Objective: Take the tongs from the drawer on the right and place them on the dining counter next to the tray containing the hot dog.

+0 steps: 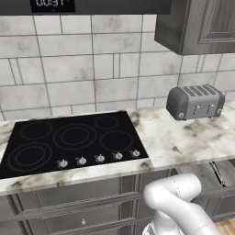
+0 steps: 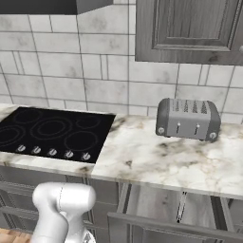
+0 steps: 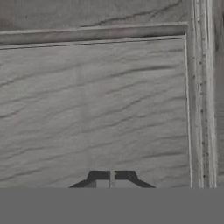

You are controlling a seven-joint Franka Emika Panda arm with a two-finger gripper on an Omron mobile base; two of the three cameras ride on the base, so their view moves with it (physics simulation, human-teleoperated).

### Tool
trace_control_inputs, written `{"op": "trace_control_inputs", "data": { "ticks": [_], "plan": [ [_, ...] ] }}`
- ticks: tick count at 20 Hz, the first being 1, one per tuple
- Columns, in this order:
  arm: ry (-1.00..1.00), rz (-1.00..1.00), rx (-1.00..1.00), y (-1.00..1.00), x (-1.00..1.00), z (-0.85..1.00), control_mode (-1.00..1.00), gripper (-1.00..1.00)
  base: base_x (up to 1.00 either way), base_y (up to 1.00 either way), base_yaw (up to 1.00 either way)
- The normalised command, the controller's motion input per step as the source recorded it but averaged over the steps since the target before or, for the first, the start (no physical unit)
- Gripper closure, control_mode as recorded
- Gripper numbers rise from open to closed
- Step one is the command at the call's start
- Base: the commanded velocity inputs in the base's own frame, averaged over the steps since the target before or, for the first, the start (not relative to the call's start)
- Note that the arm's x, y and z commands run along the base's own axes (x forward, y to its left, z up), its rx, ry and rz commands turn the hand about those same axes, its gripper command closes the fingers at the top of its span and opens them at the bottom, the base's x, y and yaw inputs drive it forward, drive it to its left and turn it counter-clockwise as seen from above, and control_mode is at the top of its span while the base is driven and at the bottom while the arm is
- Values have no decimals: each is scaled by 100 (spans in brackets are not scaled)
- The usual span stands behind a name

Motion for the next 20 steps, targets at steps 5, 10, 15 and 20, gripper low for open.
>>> {"op": "trace_control_inputs", "data": {
  "ticks": [5,10,15,20],
  "plan": [
    [10,0,0,0,-7,-3,-100,-100,0,0,0],
    [2,0,0,0,-41,0,-100,-100,0,0,0],
    [0,0,0,0,-36,19,-100,-100,0,0,0],
    [0,0,0,0,-27,39,-100,-100,0,0,0]
  ]
}}
